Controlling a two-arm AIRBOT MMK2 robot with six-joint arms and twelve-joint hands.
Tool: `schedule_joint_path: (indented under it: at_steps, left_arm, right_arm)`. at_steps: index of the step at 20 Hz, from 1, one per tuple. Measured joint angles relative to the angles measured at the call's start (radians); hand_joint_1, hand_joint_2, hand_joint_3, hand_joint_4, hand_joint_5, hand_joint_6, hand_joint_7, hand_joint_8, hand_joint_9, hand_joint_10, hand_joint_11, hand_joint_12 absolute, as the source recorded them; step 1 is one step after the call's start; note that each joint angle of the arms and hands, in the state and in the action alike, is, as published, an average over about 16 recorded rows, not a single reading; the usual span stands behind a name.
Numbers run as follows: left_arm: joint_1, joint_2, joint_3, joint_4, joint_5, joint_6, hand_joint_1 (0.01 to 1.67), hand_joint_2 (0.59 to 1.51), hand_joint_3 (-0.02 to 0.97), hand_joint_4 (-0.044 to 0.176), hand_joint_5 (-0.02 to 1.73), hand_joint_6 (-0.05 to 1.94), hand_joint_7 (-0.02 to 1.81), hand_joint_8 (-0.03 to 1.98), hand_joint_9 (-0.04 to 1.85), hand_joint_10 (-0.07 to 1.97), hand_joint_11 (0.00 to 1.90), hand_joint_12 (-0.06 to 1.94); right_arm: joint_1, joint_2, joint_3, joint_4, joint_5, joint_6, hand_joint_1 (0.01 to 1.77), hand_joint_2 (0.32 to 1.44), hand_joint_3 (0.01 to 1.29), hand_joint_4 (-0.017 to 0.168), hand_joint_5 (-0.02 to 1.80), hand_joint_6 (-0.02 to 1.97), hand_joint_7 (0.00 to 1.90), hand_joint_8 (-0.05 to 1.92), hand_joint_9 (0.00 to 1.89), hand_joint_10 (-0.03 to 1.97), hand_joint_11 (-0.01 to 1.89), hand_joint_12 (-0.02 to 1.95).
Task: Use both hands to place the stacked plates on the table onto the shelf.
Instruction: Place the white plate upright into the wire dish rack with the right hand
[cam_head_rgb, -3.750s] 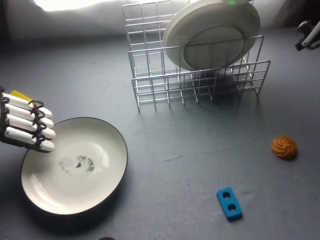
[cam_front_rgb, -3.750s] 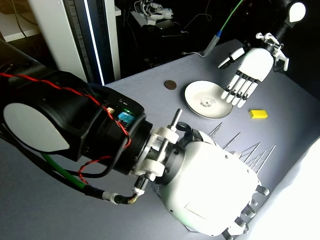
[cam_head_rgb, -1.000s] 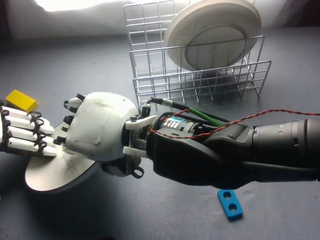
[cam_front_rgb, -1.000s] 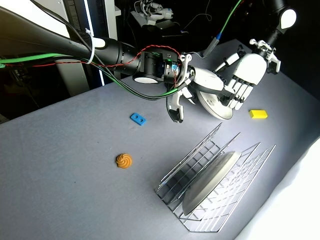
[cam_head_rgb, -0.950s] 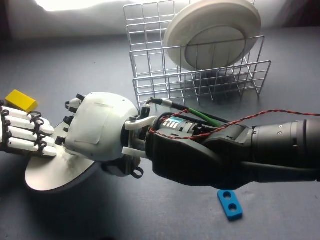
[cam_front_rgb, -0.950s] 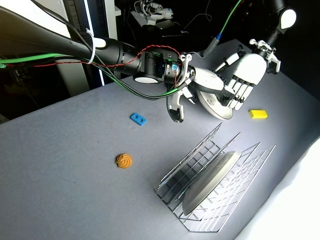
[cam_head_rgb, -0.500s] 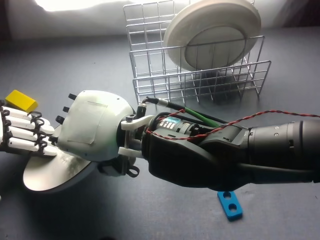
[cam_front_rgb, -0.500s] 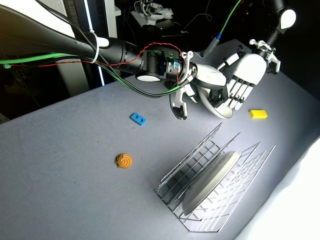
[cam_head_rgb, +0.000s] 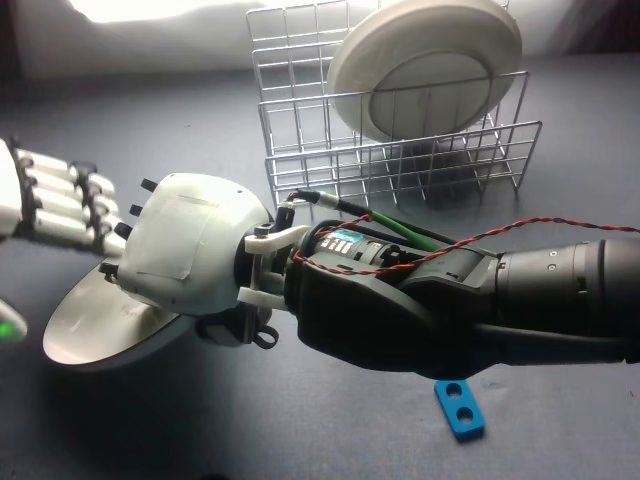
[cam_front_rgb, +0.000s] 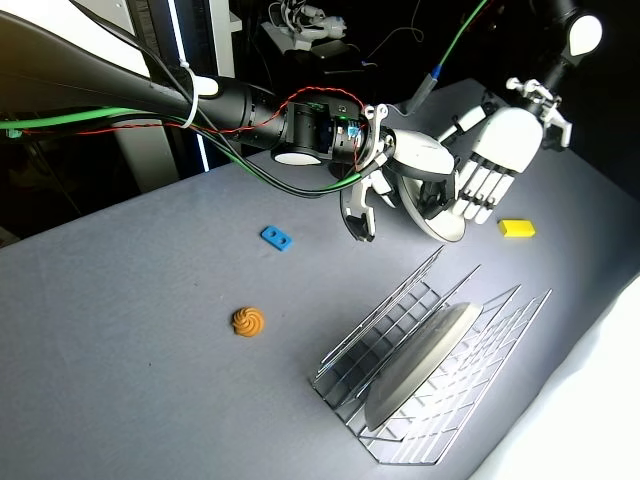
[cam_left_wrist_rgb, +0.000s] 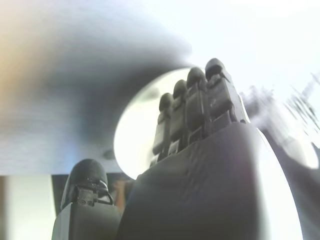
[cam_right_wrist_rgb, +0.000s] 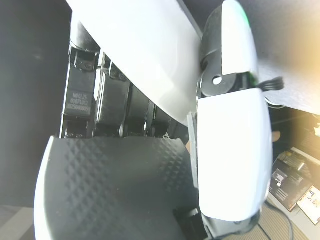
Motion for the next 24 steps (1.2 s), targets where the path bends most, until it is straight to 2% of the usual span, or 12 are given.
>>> schedule_joint_path:
  at_steps: [6, 10, 17, 24]
  left_arm:
    - [-0.111, 0.015, 0.007, 0.016, -0.012, -0.028, 0.02, 1.153, 0.019, 0.0, 0.12, 0.02, 0.13, 0.01, 0.1, 0.01, 0.04, 0.03]
    - [-0.158, 0.025, 0.01, 0.02, -0.02, -0.036, 0.02, 1.151, 0.019, 0.0, 0.13, 0.02, 0.13, 0.01, 0.1, 0.01, 0.04, 0.03]
    - [-0.193, 0.032, 0.015, 0.026, -0.027, -0.043, 0.02, 1.148, 0.019, 0.0, 0.13, 0.02, 0.12, 0.01, 0.1, 0.01, 0.04, 0.03]
    - [-0.201, 0.036, 0.017, 0.03, -0.025, -0.044, 0.02, 1.148, 0.018, 0.0, 0.11, 0.02, 0.11, 0.01, 0.09, 0.01, 0.03, 0.03]
  right_arm:
    - [0.003, 0.007, -0.002, 0.002, 0.005, -0.007, 1.16, 0.95, 0.01, 0.011, 0.94, 0.3, 1.07, 0.61, 1.34, 0.07, 0.91, 1.16]
    - [0.012, 0.025, -0.018, 0.005, 0.006, -0.012, 1.16, 0.95, 0.01, 0.016, 0.95, 0.36, 1.1, 0.61, 1.34, 0.07, 0.9, 1.16]
    - [0.045, 0.094, -0.092, 0.012, 0.003, -0.019, 1.17, 0.95, 0.01, 0.021, 0.99, 0.53, 1.14, 0.65, 1.34, 0.06, 0.89, 1.16]
    - [0.096, 0.213, -0.217, 0.017, -0.013, -0.01, 1.19, 0.95, 0.01, 0.021, 1.05, 0.69, 1.18, 0.67, 1.35, 0.06, 0.89, 1.16]
